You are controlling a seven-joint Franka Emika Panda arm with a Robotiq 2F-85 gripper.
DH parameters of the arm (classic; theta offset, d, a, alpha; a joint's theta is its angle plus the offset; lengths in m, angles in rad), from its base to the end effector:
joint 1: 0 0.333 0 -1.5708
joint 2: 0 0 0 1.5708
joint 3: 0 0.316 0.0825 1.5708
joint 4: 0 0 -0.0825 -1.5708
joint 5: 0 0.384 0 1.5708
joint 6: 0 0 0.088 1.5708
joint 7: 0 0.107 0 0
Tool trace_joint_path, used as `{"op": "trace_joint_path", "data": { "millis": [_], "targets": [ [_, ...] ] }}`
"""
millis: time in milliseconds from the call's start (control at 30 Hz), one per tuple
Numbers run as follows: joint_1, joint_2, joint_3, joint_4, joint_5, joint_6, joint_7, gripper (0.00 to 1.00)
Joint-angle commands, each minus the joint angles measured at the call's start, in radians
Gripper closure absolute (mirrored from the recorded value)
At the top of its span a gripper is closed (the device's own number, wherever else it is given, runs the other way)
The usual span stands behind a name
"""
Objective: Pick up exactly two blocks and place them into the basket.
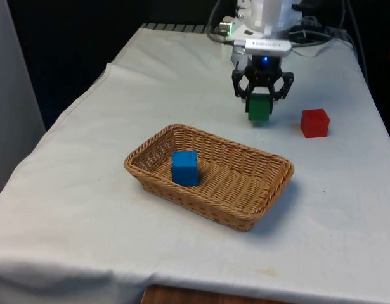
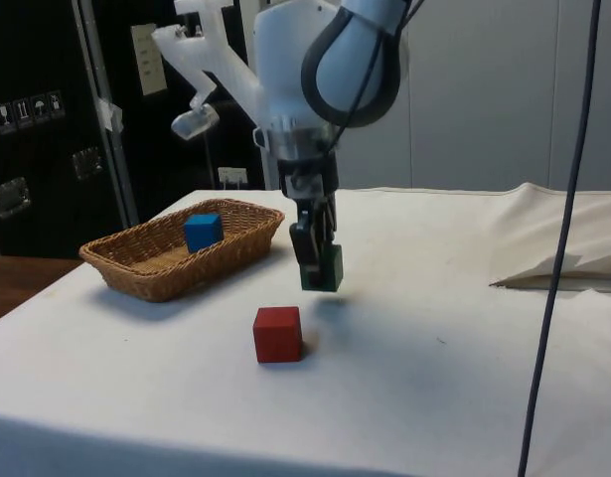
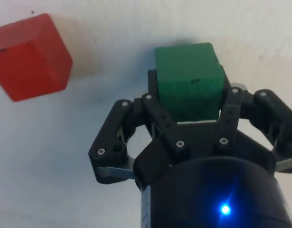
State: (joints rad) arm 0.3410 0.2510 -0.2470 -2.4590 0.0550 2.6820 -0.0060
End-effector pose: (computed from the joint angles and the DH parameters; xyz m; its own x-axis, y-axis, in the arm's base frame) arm 0.4784 0.0388 0.1987 0.9982 0.0569 -0.0185 0.0576 -0.9976 0.0372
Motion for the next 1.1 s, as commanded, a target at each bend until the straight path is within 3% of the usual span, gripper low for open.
{"op": "trace_joint_path", "data": {
  "millis": [0,133,667,700,733,900,933,1067],
  "targets": [
    [0.004,-0.013,-0.009,0.004,-0.015,-0.019,0.013,0.99],
    [-0.001,-0.035,-0.004,0.009,-0.003,-0.038,0.000,0.99],
    [-0.014,-0.057,-0.040,0.175,-0.005,-0.212,-0.034,0.99],
    [-0.011,-0.059,-0.038,0.161,-0.004,-0.195,-0.028,0.99],
    [-0.017,-0.051,-0.044,0.200,-0.001,-0.230,-0.042,0.99],
    [-0.023,-0.020,-0.051,0.276,0.006,-0.277,-0.056,0.99],
    [-0.019,-0.028,-0.054,0.265,-0.004,-0.268,-0.047,0.99],
    [-0.028,0.012,-0.052,0.324,0.010,-0.296,-0.062,0.99]
  ]
}}
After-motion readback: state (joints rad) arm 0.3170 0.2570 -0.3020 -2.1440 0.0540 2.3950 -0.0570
